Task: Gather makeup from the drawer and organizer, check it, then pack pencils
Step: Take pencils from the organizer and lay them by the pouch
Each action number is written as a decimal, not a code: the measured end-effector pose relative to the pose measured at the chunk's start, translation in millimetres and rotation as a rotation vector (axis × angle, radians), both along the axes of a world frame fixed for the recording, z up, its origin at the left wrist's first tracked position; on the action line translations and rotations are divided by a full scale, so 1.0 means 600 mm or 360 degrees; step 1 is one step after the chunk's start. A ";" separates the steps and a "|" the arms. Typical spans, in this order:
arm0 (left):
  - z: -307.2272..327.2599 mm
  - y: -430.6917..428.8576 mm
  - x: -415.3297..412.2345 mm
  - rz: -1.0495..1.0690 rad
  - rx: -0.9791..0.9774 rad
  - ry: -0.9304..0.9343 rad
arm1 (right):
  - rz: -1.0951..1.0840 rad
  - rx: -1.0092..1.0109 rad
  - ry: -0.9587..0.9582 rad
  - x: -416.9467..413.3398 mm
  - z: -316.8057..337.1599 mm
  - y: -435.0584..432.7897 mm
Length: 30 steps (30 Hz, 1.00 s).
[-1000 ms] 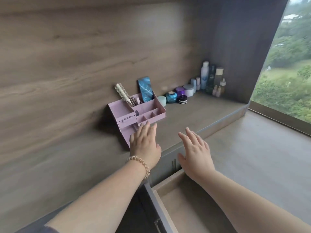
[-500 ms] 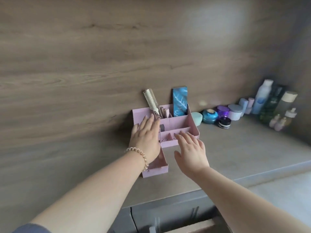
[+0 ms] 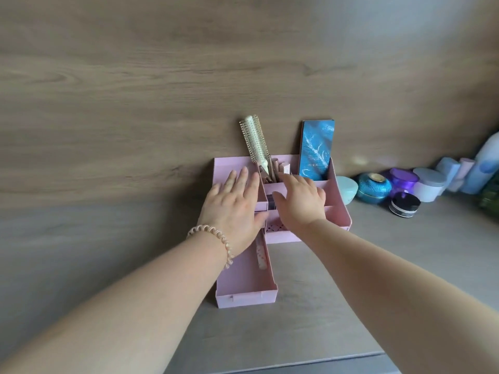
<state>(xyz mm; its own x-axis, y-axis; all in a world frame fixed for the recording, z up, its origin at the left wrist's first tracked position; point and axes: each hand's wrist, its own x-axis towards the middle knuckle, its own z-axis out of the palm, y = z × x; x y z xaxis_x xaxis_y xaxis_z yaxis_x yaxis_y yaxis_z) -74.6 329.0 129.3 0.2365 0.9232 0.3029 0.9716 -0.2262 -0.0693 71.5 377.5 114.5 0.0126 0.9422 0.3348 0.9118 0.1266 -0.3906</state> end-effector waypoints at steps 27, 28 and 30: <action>-0.013 0.008 -0.007 -0.0093 0.0022 0.0037 | -0.0238 0.0146 0.0809 0.008 0.046 0.086; -0.013 0.009 -0.007 -0.0100 0.0013 0.0053 | -0.0223 0.0191 0.0922 0.014 0.056 0.081; -0.012 0.009 -0.009 -0.0100 0.0005 0.0082 | -0.0181 0.0264 0.1184 0.026 0.073 0.069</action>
